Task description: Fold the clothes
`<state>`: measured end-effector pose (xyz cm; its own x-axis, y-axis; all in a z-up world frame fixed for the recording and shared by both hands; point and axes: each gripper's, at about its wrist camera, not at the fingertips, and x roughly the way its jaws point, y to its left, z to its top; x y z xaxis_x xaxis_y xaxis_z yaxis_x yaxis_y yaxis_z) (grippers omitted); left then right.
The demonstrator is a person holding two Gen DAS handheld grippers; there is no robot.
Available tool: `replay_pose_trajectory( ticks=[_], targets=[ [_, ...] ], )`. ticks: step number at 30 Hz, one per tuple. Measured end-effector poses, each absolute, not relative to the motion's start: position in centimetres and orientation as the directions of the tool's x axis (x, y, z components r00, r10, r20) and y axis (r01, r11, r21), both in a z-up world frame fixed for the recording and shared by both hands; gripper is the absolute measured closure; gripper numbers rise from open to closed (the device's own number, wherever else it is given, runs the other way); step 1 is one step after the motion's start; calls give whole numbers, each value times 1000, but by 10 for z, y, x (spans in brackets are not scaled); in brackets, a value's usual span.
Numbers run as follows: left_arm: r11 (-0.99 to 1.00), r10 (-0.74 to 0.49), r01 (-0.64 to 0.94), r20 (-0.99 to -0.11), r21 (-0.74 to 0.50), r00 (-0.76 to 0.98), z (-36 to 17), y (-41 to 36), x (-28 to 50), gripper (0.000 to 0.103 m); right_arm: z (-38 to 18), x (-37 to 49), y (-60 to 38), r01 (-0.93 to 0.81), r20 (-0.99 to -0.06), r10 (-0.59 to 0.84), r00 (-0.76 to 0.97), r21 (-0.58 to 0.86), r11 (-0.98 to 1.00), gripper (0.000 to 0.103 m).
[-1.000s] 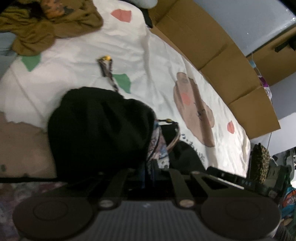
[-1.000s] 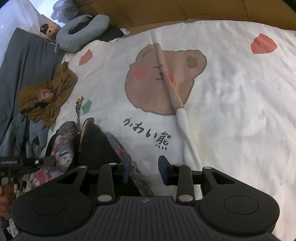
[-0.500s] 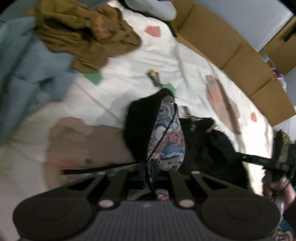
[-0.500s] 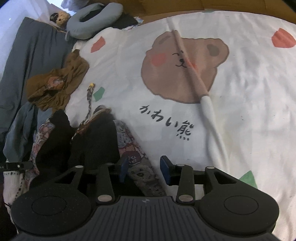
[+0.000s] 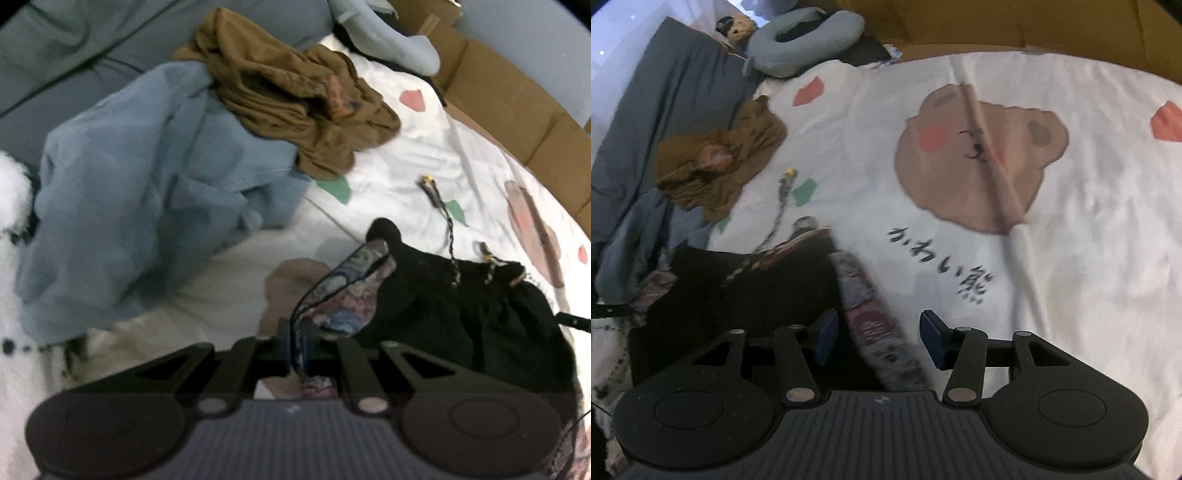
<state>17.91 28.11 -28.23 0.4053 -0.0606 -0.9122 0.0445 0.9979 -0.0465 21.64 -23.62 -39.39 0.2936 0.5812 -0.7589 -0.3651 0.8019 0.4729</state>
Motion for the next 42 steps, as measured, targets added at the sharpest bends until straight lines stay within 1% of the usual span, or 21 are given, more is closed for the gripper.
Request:
replay_pose_trajectory(
  ticks=[3,7,12,19,21,23,24,25,26,27,29,30,33,36,40,42],
  targets=[
    [999,-38,39,-915,-24,402,-286,289,178,98,-396,220,-236,-367,-782,543,306,429,825,47],
    [999,-8,32,-918,5,396,-290,299,177,98,-396,222,-241,-356,-777,547,312,439,825,47],
    [999,29,24,-921,42,389,-295,312,176,98,-400,218,-230,-391,-790,541,288,419,820,47],
    [995,86,7,-929,95,359,-327,329,186,97,-409,202,-213,-437,-809,532,249,396,808,47],
    [996,89,-8,-938,92,335,-336,330,191,97,-407,198,-211,-451,-807,538,246,396,800,48],
    [997,78,-13,-938,78,339,-337,325,194,96,-404,195,-209,-470,-804,546,236,397,788,59],
    [997,70,-14,-935,70,347,-336,323,195,94,-403,193,-208,-479,-803,548,233,395,784,65],
    [998,63,-13,-932,63,356,-334,320,196,90,-401,191,-207,-485,-803,548,233,393,782,72],
    [998,58,-9,-929,59,366,-331,316,196,88,-399,189,-207,-488,-803,547,236,389,781,76],
    [999,52,-6,-925,54,376,-328,313,197,84,-397,188,-208,-487,-803,545,242,385,784,81],
    [999,40,-1,-913,43,405,-321,306,202,82,-394,187,-210,-481,-801,542,253,382,789,85],
    [999,33,5,-907,39,419,-318,302,204,81,-392,186,-211,-479,-801,541,256,381,791,91],
    [999,10,33,-892,28,452,-313,284,214,77,-390,184,-213,-480,-798,545,258,383,789,97],
    [997,-52,82,-883,-16,467,-315,261,226,76,-386,182,-214,-477,-791,551,265,389,788,99],
    [983,-155,162,-873,-89,462,-325,224,239,76,-379,178,-214,-459,-779,566,271,413,787,99],
    [966,-216,225,-870,-125,443,-332,200,243,76,-377,174,-211,-477,-777,569,271,405,780,99]
  ],
)
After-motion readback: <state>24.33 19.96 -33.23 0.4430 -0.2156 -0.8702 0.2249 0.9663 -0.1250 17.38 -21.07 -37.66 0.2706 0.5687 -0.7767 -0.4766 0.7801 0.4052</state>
